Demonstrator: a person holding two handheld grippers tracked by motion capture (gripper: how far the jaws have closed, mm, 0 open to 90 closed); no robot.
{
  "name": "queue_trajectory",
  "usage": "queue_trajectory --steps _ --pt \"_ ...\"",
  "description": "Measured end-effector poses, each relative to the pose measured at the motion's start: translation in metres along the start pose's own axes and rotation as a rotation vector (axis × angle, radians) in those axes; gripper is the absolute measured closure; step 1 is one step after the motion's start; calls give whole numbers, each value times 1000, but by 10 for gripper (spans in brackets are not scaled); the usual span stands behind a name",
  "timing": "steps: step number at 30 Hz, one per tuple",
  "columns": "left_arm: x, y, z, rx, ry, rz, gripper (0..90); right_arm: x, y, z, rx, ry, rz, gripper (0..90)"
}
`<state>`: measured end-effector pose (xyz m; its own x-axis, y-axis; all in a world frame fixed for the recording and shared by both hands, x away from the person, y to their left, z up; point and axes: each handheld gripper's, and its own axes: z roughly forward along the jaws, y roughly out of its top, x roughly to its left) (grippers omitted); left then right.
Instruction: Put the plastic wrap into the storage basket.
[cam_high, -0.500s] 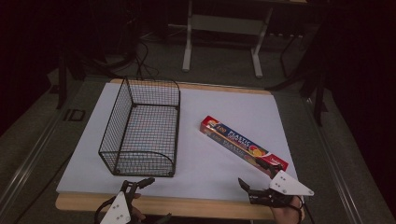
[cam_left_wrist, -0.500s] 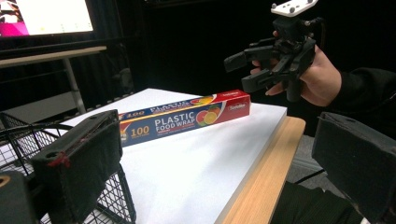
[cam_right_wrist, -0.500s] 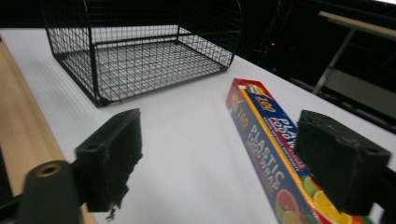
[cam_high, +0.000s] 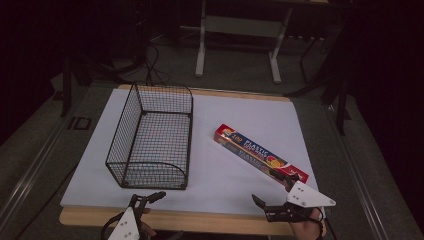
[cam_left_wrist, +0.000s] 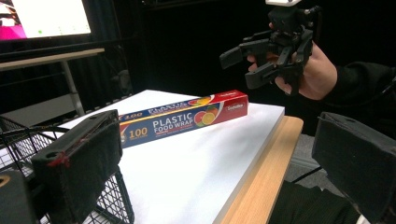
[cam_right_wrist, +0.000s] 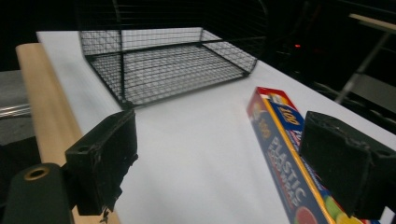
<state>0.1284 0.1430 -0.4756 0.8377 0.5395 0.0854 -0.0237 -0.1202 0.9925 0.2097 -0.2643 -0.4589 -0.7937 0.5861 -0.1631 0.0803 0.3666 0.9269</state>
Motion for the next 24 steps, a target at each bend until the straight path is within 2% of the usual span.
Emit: queue_trajectory --steps 8,13,17,18,24 --pt "0 0 1 9 -7 -3 22 -3 5 2 -15 -3 -23 112" --pt "0 -1 1 12 -8 -2 22 -14 8 4 0 -1 -41 112" --pt "1 -1 1 12 -8 -4 22 -23 8 9 40 14 -58 132" --pt "1 -1 1 13 -8 -4 22 -26 8 10 50 4 -64 133" --pt "1 -1 2 17 -10 -7 22 -38 10 14 52 -4 -48 135"
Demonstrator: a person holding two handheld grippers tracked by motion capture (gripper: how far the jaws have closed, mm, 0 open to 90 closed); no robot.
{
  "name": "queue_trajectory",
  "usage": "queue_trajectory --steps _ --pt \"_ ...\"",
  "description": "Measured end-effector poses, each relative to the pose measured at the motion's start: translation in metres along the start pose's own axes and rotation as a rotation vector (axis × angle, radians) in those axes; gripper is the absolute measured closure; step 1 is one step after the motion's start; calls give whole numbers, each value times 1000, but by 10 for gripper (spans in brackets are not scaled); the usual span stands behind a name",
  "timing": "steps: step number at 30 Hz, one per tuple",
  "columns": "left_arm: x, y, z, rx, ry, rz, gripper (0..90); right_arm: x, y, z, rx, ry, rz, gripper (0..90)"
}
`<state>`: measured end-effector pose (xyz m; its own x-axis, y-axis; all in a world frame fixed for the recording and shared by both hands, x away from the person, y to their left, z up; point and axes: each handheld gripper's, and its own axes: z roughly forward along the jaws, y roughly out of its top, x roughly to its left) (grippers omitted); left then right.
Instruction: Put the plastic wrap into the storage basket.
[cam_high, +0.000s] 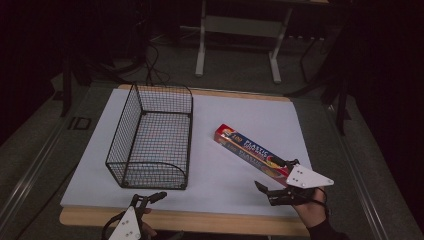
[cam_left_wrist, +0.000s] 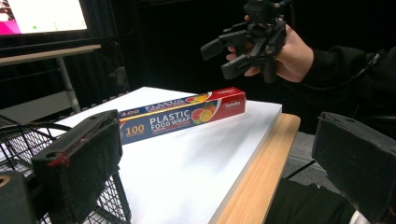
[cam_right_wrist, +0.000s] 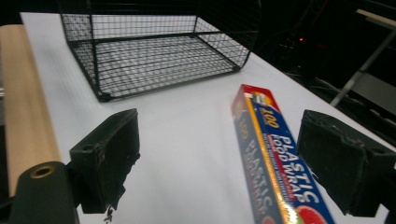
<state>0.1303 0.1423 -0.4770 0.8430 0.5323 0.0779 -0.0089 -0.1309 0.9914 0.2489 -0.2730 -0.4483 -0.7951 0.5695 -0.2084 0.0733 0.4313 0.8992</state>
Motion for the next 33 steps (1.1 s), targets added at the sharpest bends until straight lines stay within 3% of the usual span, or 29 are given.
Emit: queue_trajectory --steps 9,12,15,20,27,29,30,33 --pt "0 0 0 1 0 0 22 -26 5 5 25 -17 2 154" --pt "0 0 0 3 6 2 22 -36 4 8 41 -38 -36 168" --pt "0 0 0 1 5 0 22 -45 3 13 79 -35 -54 168" --pt "0 0 0 3 3 1 22 -58 -1 24 175 -11 8 131" --pt "0 0 0 -1 5 -5 22 -68 -8 41 260 33 54 102" --pt "0 0 0 -1 2 -5 22 -69 -10 46 289 7 46 101" --pt "0 0 0 0 0 -4 21 -70 -11 49 306 34 52 97" --pt "0 0 1 4 -3 -4 22 -73 -14 57 360 38 41 97"
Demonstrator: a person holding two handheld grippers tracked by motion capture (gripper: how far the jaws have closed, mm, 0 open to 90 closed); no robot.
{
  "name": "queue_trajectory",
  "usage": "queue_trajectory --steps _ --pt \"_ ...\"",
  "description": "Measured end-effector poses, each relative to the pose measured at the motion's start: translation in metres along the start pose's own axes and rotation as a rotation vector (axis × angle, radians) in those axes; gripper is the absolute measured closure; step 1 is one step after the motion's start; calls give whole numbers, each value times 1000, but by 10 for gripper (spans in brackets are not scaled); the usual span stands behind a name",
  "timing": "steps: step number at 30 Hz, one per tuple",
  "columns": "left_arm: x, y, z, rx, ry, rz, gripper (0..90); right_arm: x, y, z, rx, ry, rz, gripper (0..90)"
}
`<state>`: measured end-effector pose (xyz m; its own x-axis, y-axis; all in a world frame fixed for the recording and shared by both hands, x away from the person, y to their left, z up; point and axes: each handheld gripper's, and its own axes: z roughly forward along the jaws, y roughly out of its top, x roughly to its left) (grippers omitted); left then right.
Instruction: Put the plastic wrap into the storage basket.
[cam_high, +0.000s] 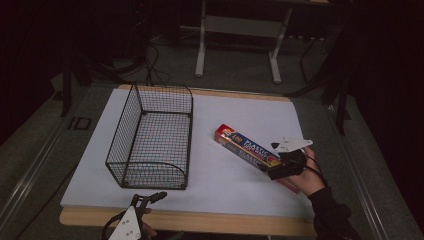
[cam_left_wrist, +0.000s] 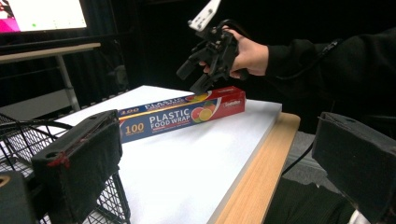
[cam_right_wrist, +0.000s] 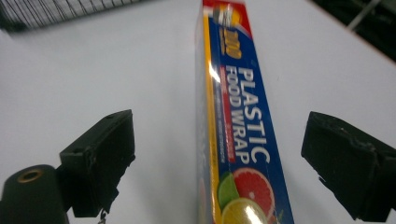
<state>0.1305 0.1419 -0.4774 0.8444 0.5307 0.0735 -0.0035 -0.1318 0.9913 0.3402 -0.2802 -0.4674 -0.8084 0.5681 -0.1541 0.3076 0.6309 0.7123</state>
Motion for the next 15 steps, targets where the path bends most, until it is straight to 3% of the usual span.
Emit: queue_trajectory --steps 10,15 --pt "0 0 0 2 -5 -1 22 -10 9 24 185 46 20 98" --pt "0 0 0 4 -9 -1 22 -15 14 35 242 68 42 98"
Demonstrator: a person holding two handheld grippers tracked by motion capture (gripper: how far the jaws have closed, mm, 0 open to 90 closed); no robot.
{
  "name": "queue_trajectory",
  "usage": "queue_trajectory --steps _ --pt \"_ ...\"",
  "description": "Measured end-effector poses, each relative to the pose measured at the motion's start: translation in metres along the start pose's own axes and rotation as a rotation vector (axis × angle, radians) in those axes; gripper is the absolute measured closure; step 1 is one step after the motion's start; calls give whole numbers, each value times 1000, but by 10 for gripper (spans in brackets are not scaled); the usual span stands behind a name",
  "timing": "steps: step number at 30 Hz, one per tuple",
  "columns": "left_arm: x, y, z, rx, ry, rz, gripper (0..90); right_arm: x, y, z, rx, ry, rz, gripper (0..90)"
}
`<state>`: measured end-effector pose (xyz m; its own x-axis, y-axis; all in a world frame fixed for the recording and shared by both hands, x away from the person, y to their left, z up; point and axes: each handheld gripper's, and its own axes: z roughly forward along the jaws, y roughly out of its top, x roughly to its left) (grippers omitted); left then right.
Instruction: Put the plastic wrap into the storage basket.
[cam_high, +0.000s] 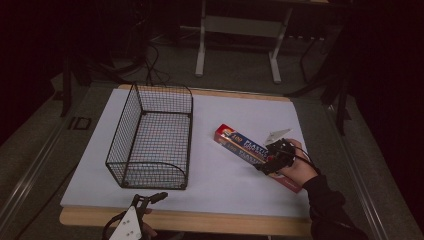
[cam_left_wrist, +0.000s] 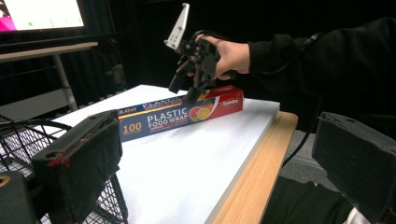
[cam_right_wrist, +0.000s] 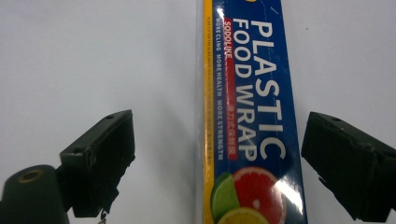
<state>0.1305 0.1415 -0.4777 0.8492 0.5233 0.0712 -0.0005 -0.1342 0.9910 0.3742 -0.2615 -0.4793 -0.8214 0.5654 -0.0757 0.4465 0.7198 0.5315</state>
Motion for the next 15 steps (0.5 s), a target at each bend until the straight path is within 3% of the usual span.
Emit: queue_trajectory --steps 6,15 --pt "-1 -1 1 18 5 21 22 -6 9 7 54 12 9 98" --pt "-1 0 1 14 0 18 22 -13 19 24 168 39 36 130"
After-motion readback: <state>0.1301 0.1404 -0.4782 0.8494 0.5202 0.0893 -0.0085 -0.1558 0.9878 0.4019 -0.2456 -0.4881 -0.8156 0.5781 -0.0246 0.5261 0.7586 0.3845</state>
